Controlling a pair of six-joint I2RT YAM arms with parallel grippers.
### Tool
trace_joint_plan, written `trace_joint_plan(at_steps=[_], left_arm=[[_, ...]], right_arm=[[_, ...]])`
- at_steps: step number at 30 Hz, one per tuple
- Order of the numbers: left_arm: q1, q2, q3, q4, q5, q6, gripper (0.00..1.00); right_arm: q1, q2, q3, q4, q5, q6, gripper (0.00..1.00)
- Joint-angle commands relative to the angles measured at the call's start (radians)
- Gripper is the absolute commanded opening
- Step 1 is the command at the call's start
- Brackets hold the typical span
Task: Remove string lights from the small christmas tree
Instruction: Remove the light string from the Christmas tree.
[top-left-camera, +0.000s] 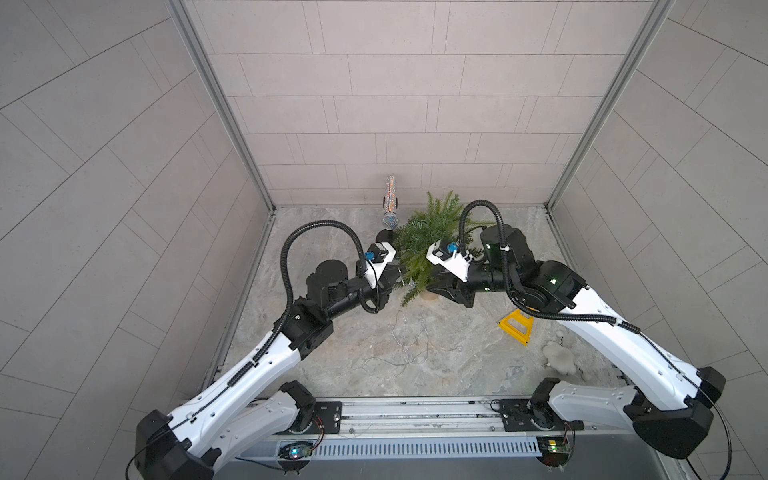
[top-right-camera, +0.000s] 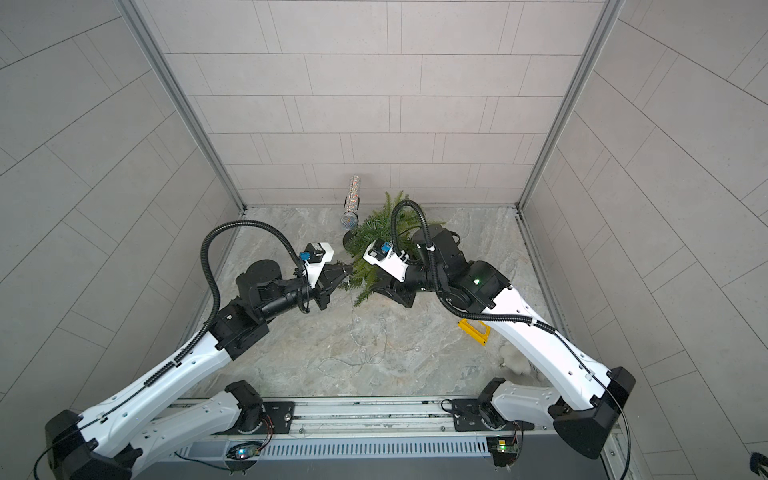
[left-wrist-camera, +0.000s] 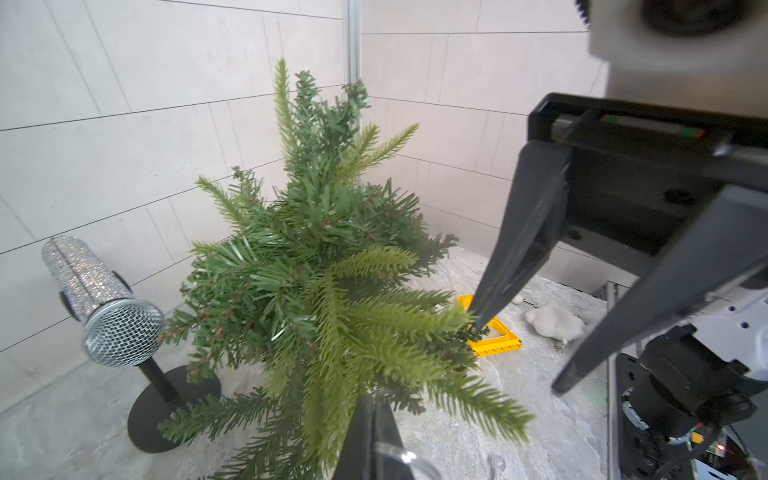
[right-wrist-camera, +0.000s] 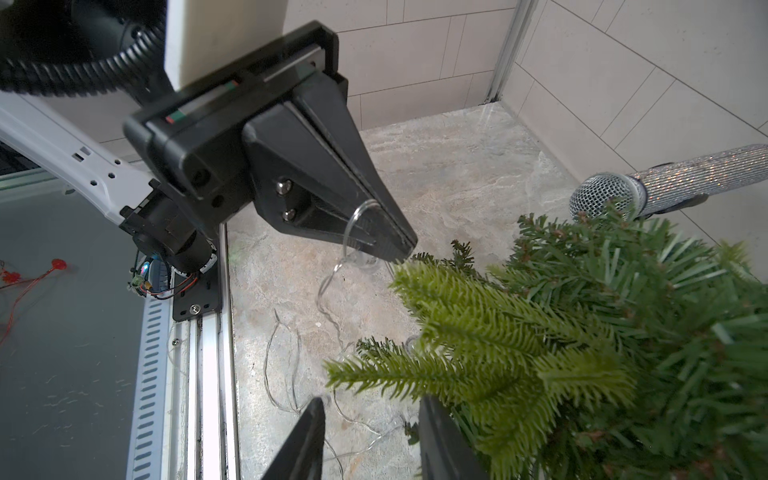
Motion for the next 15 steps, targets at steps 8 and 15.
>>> trace_joint_plan(at_steps=[8,15], left_arm=[[0.004,0.008,-0.014,0.07,-0.078,-0.007,0.0],[0.004,0.028,-0.029,0.1,0.011,-0.023,0.0]], right_arm=[[-0.005,-0.026,-0.013,0.033,-0.013,0.008,0.41],[-0.006,-0.041,-0.032,0.033,-0.012,0.002,0.41]])
